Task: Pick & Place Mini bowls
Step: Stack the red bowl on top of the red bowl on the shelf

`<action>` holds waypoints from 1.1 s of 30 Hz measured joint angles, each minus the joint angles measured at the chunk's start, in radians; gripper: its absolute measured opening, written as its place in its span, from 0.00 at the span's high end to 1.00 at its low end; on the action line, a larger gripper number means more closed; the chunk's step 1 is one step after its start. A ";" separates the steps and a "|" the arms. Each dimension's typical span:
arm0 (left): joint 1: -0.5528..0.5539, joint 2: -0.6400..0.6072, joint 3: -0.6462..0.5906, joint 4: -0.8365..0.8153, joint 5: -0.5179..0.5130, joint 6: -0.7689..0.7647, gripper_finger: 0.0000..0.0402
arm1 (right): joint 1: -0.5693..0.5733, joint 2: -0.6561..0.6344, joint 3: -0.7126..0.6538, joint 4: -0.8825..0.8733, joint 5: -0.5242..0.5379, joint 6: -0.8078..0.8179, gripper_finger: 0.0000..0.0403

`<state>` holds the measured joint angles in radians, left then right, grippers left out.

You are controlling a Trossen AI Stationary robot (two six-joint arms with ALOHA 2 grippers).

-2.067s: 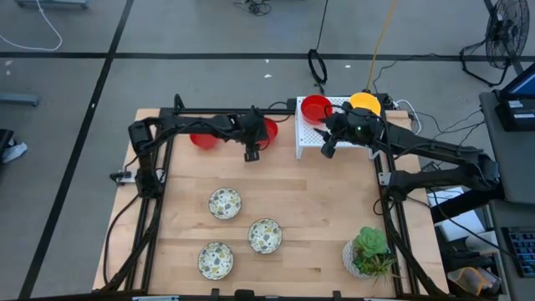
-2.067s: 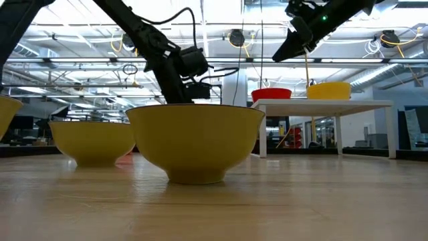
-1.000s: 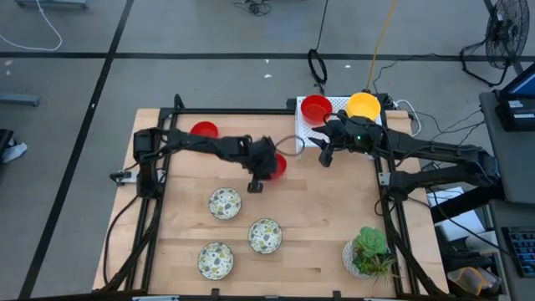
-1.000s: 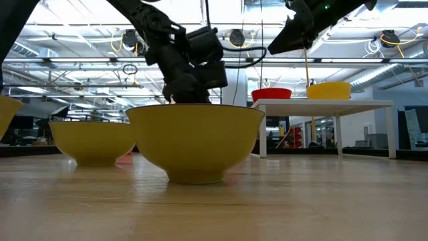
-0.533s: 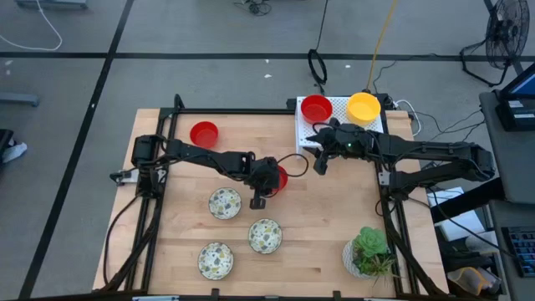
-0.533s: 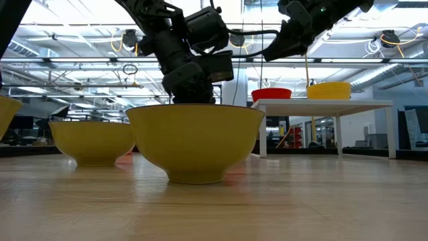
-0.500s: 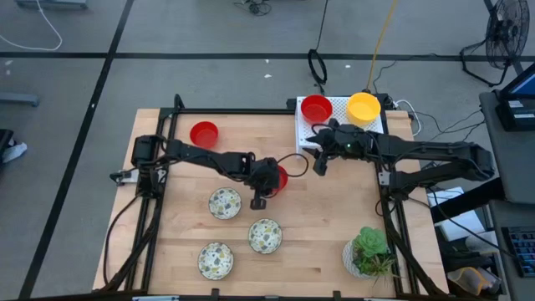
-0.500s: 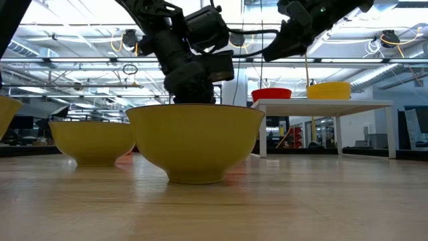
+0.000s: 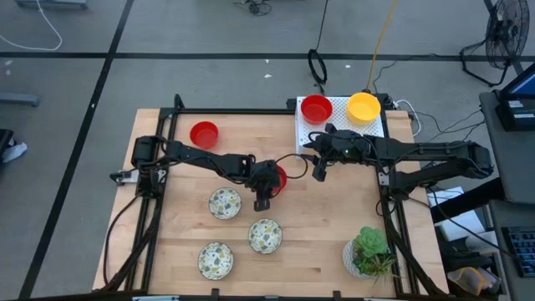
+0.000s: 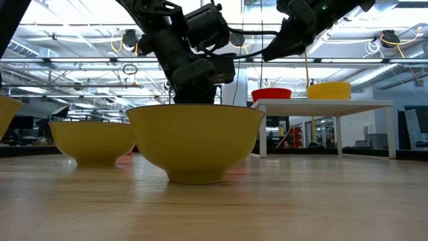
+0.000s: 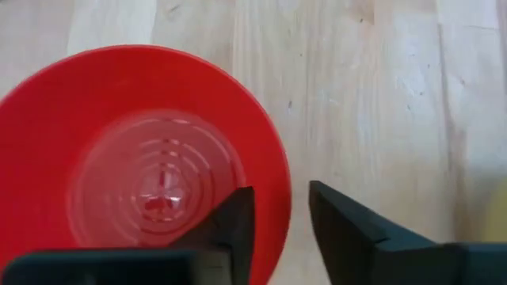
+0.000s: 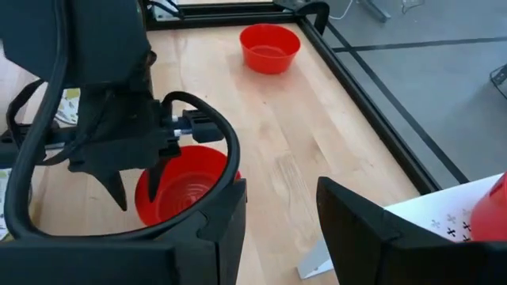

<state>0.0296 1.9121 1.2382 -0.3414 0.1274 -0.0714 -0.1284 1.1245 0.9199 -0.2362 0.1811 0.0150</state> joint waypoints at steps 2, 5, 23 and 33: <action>0.000 0.000 0.012 -0.009 0.026 -0.020 0.63 | 0.000 0.000 0.000 -0.007 0.000 0.000 0.65; 0.000 -0.016 0.034 -0.015 0.090 -0.037 0.57 | 0.000 0.000 0.000 -0.038 -0.002 0.000 0.65; -0.008 -0.392 0.095 -0.316 0.122 -0.103 0.55 | 0.076 0.041 -0.368 0.535 -0.163 -0.111 0.65; -0.047 -0.522 0.094 -0.305 0.034 -0.176 0.55 | 0.078 0.326 -0.393 0.780 -0.160 -0.143 0.65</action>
<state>-0.0169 1.3900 1.3321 -0.6469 0.1618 -0.2474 -0.0501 1.4507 0.5274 0.5440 0.0212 -0.1277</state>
